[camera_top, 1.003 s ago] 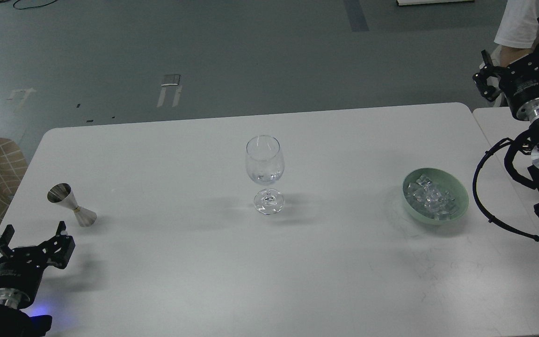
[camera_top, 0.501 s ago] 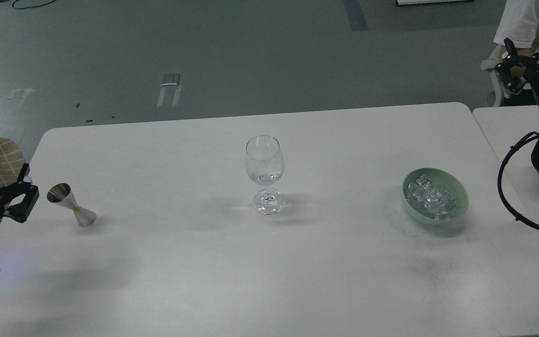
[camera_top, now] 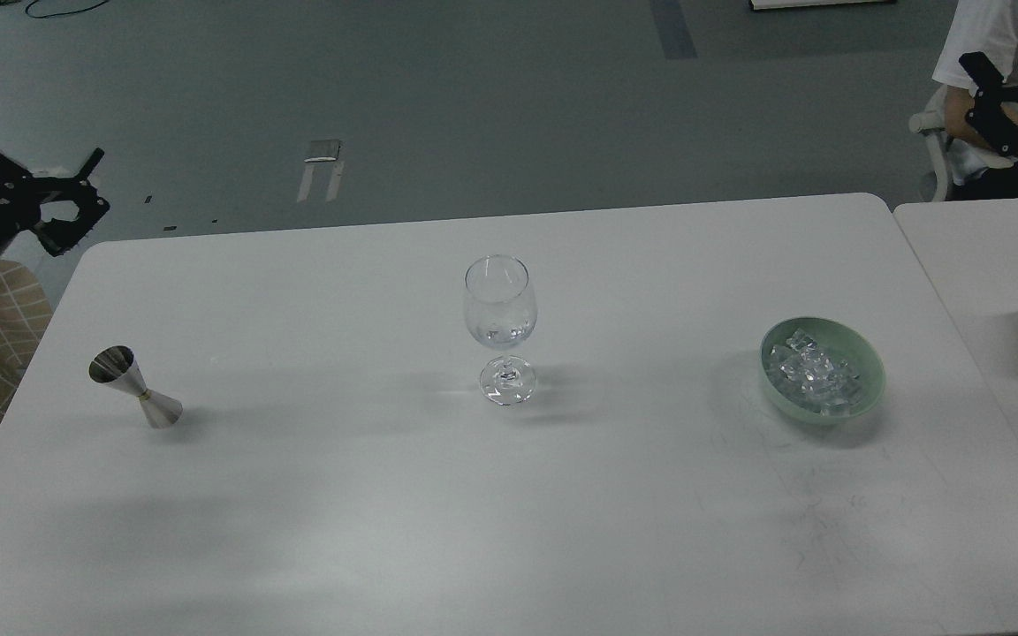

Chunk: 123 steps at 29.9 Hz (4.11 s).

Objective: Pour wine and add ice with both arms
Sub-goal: 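Raise the left arm away and bring the right gripper forward, then lower the right gripper into the green bowl of ice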

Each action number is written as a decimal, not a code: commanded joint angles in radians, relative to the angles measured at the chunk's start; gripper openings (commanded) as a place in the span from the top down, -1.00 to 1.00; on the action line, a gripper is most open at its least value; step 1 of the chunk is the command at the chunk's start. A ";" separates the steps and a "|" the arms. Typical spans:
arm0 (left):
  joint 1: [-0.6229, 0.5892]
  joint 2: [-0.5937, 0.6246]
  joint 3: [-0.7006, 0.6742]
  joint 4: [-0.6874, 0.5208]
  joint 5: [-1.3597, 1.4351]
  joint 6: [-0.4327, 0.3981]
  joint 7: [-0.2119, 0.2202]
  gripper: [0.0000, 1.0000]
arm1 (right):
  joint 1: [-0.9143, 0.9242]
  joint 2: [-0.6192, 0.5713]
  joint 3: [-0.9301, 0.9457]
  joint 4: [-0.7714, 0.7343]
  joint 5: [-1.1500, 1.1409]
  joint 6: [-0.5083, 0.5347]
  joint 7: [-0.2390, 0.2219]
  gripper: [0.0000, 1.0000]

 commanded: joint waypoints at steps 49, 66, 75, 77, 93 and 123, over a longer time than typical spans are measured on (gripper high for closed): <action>-0.402 -0.232 0.017 0.660 0.140 -0.158 -0.145 -0.98 | 0.356 -0.082 -0.687 0.177 -1.155 0.078 0.021 -1.00; -0.393 -0.261 0.030 0.643 0.098 -0.176 -0.156 -0.98 | 0.250 -0.153 -0.690 0.296 -1.159 0.083 0.016 -0.87; -0.379 -0.265 0.034 0.618 0.098 -0.176 -0.154 -0.98 | 0.185 -0.282 -0.684 0.437 -1.159 0.116 -0.004 -0.87; -0.377 -0.265 0.033 0.618 0.098 -0.176 -0.154 -0.98 | 0.185 -0.305 -0.681 0.457 -1.158 0.121 -0.002 -0.87; -0.367 -0.267 0.034 0.618 0.097 -0.175 -0.157 -0.98 | 0.110 -0.297 -0.681 0.475 -1.165 0.127 -0.010 -1.00; -0.339 -0.287 0.034 0.617 0.098 -0.175 -0.157 -0.98 | 0.020 -0.155 -0.672 0.420 -1.167 0.098 -0.190 -0.76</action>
